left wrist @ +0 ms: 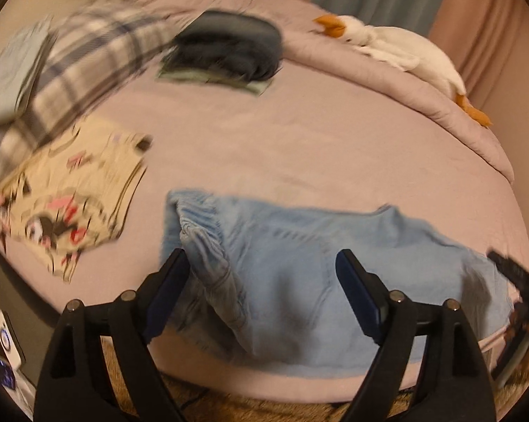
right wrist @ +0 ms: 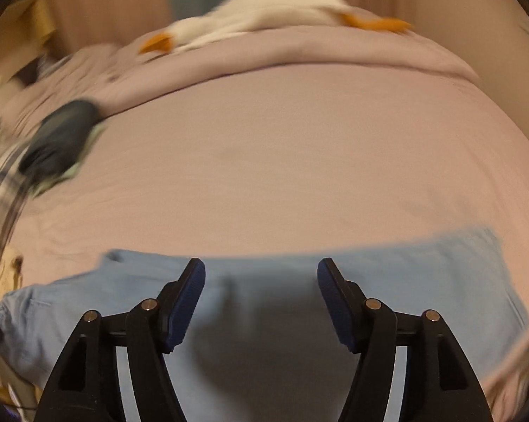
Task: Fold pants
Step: 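Release the jeans and reposition both grippers along the folded edge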
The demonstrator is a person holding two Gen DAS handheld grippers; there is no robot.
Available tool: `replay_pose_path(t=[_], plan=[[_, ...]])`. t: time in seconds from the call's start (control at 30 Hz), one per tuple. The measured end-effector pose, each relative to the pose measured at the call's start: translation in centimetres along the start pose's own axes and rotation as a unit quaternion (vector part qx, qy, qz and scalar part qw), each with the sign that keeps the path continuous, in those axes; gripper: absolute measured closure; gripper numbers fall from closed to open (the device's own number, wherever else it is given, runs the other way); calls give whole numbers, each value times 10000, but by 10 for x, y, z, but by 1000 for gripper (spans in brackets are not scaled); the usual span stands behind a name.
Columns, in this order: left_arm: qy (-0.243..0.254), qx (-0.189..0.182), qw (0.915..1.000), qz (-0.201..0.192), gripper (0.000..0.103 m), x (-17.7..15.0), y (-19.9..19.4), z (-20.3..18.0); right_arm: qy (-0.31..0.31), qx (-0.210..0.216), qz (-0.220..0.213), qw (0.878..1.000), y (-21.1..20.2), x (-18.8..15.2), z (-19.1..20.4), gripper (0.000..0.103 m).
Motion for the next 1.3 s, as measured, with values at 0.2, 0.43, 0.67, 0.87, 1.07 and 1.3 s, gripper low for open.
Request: replay_pose_path(t=[0.2, 0.43, 0.67, 0.87, 1.07, 1.3], plan=[[338, -68, 9991, -234, 18, 25, -11, -38, 1337, -720, -58, 9884, -30, -47, -121, 37], [637, -470, 9954, -541, 16, 41, -27, -75, 2437, -801, -85, 9665, -48, -95, -198, 37], [846, -1665, 9780, 935, 59, 31, 69, -134, 2851, -94, -138, 9584, -38, -93, -214, 38], [1113, -1539, 9733, 1289, 67, 37, 127, -169, 2926, 149, -322, 9556, -30, -78, -228, 73], [1032, -1451, 9723, 1512, 67, 37, 153, -172, 2920, -61, -620, 9544, -45, -68, -221, 95], [1204, -1311, 9739, 1411, 65, 31, 155, -178, 2949, -848, -13, 9518, -13, -59, -224, 96]])
Point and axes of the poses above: each gripper's, at about its wrist camera, not at the fingertips, and y roughly the way its jaws point, z to its left, x to its top, the point moved 3 cm from there along y, roughly the way its jaws point, and after that the axes turned 8 degrees about z, right-handed, at the moved point
